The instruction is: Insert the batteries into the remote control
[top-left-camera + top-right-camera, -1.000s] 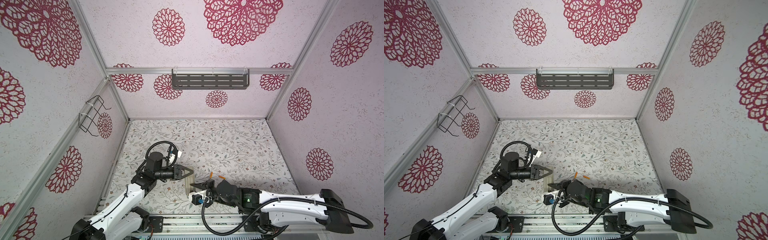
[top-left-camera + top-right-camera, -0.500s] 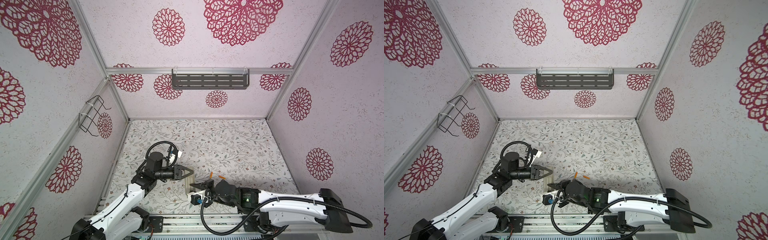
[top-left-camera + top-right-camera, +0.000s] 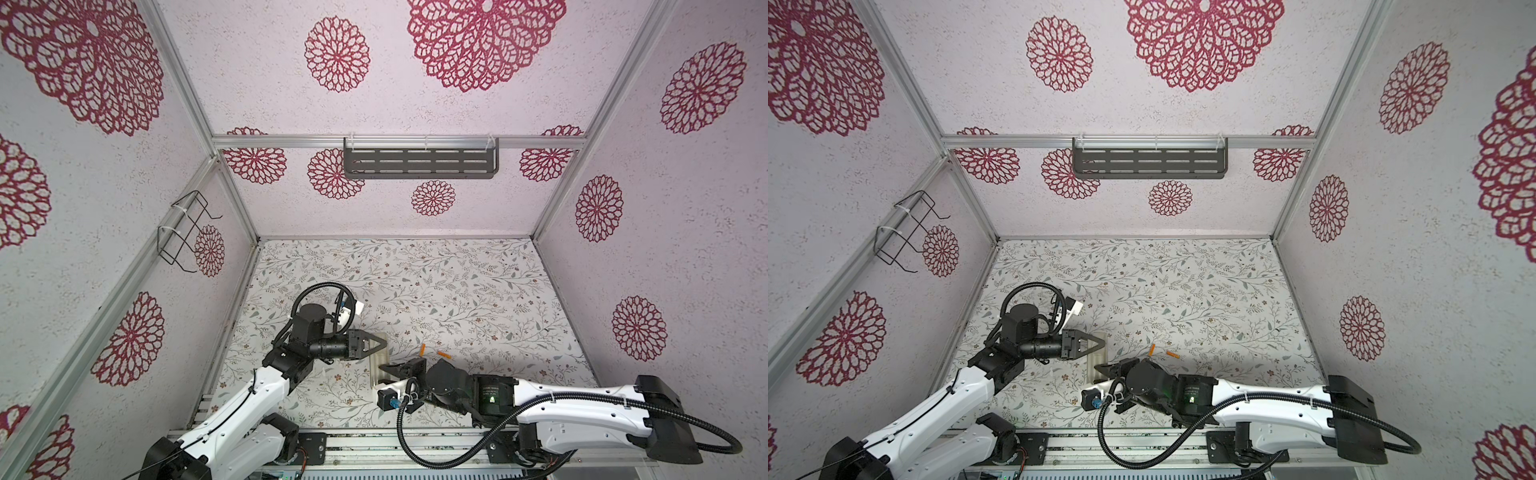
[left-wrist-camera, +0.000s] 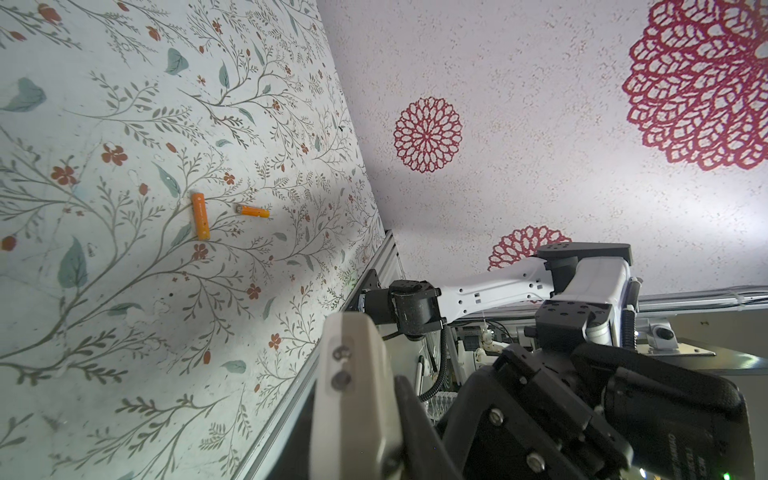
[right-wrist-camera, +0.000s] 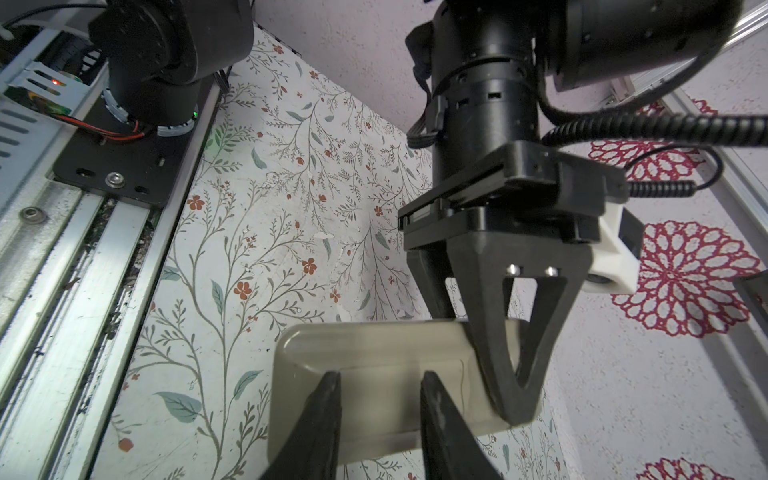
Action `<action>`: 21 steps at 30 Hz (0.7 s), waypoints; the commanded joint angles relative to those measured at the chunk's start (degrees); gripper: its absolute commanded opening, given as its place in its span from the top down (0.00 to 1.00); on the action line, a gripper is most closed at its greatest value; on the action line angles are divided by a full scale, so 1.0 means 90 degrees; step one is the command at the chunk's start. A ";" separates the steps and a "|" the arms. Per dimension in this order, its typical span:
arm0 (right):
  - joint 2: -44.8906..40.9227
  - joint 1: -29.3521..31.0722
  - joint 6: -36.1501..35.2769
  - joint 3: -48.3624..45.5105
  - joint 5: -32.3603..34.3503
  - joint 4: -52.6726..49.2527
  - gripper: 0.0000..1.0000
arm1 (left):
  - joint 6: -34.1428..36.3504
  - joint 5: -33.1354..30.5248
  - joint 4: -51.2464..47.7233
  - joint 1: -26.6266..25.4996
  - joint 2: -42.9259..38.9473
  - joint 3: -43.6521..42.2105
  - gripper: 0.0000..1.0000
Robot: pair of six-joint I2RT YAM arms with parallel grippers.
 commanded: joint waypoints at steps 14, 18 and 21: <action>-0.0327 -0.0015 0.0186 0.0138 -0.0474 -0.0120 0.65 | -0.0054 0.0366 0.0303 -0.0105 -0.0006 0.0047 1.00; -0.0318 -0.0015 0.0228 0.0115 -0.0567 -0.0090 0.65 | -0.0054 0.0351 0.0296 -0.0120 -0.0013 0.0049 1.00; -0.0265 -0.0015 0.0229 0.0129 -0.0520 -0.0170 0.65 | -0.0054 0.0337 0.0294 -0.0119 -0.0025 0.0039 1.00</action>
